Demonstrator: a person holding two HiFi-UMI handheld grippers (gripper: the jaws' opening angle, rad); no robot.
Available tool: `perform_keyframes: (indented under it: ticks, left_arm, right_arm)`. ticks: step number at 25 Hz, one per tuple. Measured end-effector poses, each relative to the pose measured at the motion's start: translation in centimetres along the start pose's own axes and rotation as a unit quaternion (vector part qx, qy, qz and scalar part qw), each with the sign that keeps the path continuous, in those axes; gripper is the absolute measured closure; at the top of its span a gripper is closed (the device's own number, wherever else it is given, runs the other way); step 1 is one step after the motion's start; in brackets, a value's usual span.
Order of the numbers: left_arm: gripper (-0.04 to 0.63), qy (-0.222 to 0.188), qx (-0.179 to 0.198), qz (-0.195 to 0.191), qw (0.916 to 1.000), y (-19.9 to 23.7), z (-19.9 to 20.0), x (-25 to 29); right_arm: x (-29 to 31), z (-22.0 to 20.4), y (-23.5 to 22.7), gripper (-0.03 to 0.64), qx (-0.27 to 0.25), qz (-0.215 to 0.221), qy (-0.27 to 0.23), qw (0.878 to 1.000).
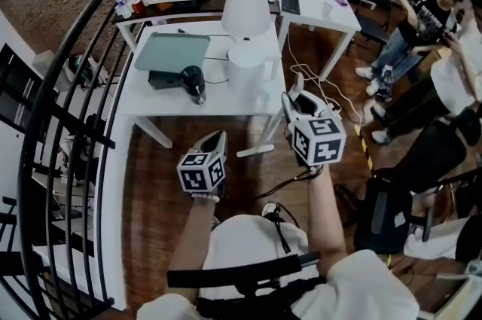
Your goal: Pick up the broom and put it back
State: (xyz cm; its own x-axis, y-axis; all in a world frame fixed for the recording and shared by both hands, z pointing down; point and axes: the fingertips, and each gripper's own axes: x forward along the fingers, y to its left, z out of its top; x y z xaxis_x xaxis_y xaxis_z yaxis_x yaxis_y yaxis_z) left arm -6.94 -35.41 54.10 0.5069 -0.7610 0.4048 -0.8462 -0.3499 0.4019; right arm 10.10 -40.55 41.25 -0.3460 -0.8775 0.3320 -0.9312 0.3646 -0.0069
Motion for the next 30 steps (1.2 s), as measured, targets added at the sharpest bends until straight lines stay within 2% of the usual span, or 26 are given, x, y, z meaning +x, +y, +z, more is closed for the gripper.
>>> perform_keyframes:
  ticks: [14, 24, 30]
  left_arm:
    - [0.603, -0.002, -0.001, 0.006, 1.0000, -0.1, -0.3, -1.1]
    - [0.603, 0.026, 0.000, 0.019, 0.9995, 0.2, -1.6, -0.6]
    - [0.603, 0.033, -0.003, 0.021, 0.9992, 0.3, -2.1, -0.9]
  right_arm:
    - [-0.8, -2.6, 0.8, 0.491, 0.015, 0.011, 0.017, 1.000]
    - [-1.4, -3.9, 1.4, 0.491, 0.021, 0.024, 0.027, 0.999]
    - [-0.2, -6.8, 1.7, 0.491, 0.023, 0.035, 0.058, 0.997]
